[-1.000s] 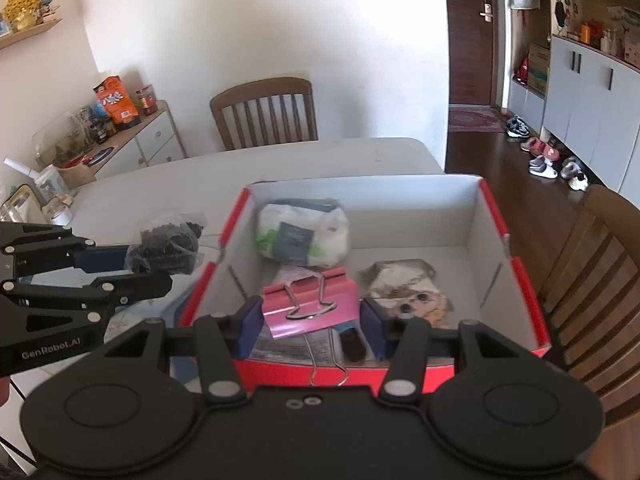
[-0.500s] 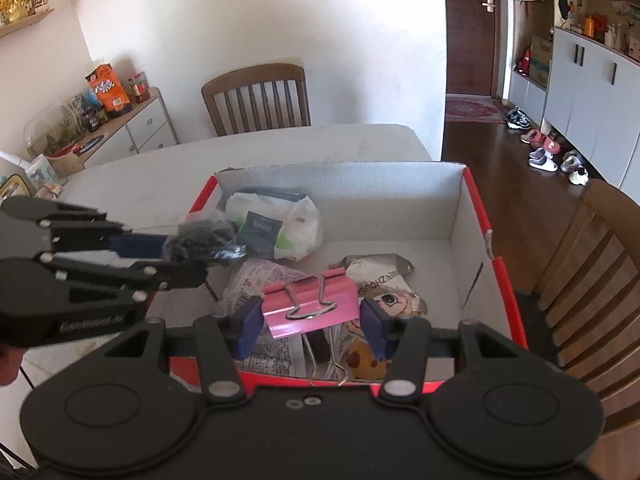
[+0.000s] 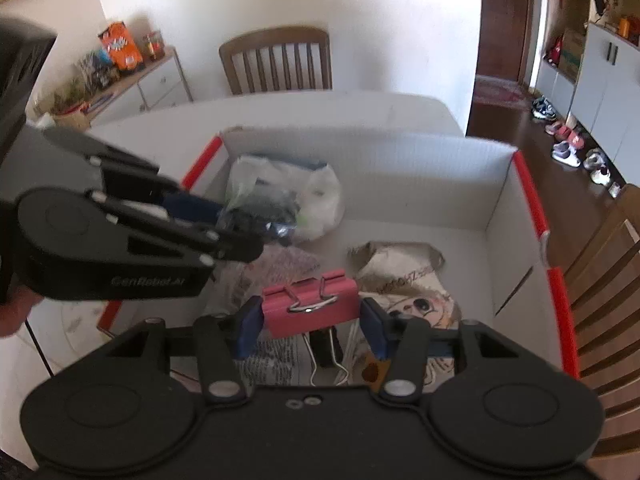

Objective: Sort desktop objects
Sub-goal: 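Carry the tea-leaf bag and pink binder clip into the red shoebox, then open both tools to release the tea bag and binder clip into the shoebox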

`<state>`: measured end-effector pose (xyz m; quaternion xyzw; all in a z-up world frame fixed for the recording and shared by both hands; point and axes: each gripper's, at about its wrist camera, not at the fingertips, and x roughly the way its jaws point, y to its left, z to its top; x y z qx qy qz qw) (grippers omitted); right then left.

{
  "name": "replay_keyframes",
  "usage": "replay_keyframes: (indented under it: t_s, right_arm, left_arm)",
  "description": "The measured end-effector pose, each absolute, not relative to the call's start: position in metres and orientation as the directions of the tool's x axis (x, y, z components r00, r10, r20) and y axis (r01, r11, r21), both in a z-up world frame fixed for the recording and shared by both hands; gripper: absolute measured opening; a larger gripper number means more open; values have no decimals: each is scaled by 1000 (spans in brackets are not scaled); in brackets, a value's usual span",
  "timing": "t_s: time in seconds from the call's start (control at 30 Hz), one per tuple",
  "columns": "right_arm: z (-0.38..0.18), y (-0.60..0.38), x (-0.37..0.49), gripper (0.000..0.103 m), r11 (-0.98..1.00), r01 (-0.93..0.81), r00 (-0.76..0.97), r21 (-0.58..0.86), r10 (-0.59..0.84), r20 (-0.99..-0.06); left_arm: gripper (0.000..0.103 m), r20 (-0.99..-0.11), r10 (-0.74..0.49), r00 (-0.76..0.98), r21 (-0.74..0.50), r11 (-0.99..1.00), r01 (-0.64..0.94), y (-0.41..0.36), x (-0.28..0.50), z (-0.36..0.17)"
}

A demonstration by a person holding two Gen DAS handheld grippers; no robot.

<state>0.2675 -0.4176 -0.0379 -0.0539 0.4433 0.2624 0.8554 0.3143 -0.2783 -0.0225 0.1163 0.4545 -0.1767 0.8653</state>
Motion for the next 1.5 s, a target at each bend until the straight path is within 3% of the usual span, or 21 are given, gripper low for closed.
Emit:
replay_keyframes:
  t_s: [0.73,1.5]
  right_arm:
    - [-53,-416,275,54,842,-516,402,158,401,-823]
    - [-22,-427,257,63,854,-500,463,146,406,-787]
  left_arm:
    - [27,-892,-161,422,43,899,435,-292,342,-59]
    - [27,-803,-250,541,-49,932,358,-256,301,-22]
